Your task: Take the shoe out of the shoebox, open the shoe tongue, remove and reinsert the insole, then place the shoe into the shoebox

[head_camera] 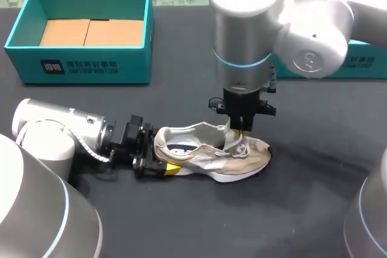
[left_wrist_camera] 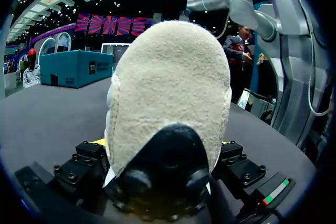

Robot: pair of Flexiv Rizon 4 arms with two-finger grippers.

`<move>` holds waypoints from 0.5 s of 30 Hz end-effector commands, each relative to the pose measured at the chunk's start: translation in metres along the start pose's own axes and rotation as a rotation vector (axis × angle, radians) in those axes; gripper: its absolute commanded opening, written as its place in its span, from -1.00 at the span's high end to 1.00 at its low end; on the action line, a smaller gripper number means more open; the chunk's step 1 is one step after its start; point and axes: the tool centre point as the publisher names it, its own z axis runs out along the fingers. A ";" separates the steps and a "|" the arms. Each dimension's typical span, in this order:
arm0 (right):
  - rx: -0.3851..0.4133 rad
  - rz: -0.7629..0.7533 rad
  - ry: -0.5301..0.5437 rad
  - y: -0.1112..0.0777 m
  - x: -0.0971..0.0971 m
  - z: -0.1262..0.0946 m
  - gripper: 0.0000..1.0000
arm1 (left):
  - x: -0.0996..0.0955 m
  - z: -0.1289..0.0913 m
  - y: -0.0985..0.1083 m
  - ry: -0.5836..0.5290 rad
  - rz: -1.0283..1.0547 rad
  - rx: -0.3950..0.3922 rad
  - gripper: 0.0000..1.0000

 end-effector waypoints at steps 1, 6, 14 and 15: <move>-0.014 0.387 0.092 -0.005 -0.007 0.001 1.00 | -0.002 0.002 0.002 -0.001 -0.001 -0.001 1.00; 0.008 0.340 0.093 -0.004 -0.018 0.000 1.00 | -0.002 0.002 0.002 -0.001 -0.001 -0.001 1.00; 0.034 0.252 0.269 0.000 -0.033 0.010 1.00 | -0.002 0.002 0.002 -0.001 -0.001 -0.001 1.00; 0.037 0.247 0.286 0.000 -0.033 0.012 1.00 | -0.002 0.002 0.002 -0.001 -0.001 -0.001 1.00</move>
